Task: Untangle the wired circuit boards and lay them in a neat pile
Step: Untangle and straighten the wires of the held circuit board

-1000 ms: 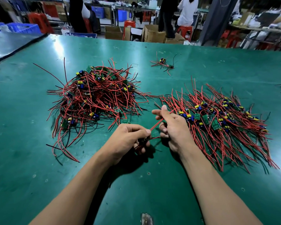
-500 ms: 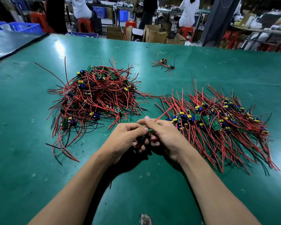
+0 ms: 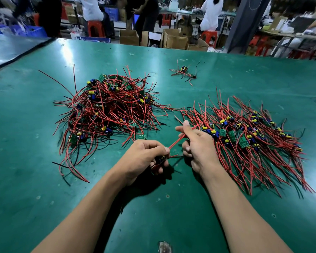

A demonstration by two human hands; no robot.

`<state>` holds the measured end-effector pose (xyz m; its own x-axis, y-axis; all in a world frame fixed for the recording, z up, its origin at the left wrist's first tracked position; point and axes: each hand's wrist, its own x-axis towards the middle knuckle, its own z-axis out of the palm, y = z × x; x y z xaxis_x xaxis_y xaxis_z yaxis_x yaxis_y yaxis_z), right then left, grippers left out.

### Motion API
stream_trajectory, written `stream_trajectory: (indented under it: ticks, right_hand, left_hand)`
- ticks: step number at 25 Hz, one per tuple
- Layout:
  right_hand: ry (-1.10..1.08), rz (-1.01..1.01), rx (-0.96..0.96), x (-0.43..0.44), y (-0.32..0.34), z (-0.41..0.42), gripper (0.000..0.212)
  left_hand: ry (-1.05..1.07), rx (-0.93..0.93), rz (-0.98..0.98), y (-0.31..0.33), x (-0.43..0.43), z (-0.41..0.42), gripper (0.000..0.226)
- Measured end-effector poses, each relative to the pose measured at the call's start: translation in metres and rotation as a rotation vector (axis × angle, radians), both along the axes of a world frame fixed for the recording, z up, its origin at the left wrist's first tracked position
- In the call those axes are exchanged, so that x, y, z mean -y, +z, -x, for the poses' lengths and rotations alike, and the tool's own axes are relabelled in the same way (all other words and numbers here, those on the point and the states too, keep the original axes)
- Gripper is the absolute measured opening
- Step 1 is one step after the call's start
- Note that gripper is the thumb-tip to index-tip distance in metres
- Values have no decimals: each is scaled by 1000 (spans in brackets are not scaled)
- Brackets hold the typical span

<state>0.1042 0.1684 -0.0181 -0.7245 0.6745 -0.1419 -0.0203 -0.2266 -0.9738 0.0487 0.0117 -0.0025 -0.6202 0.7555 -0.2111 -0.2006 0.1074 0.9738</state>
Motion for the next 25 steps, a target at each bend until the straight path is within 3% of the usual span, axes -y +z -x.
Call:
stream_trajectory:
  ticks: [4, 9, 11, 16, 21, 24, 25]
  right_hand:
    - [3, 74, 4, -1, 3, 1, 49]
    - [258, 604, -179, -13, 15, -5, 51]
    - [334, 667, -200, -15, 18, -9, 45]
    - [242, 571, -167, -12, 16, -7, 56]
    - [215, 643, -190, -15, 15, -7, 55]
    - [198, 476, -175, -11, 14, -5, 50]
    - [186, 390, -148, -8, 13, -4, 57]
  left_hand:
    - [-15, -3, 16, 0, 1, 0, 19]
    - [-71, 21, -1, 2, 3, 0, 19]
    - [-84, 21, -5, 3, 4, 0, 19]
    - [-41, 40, -6, 1, 4, 2, 19]
    - [-50, 53, 5, 3, 5, 3, 18]
    - [-21, 81, -24, 7, 5, 2, 17]
    - [5, 111, -54, 10, 5, 1, 17]
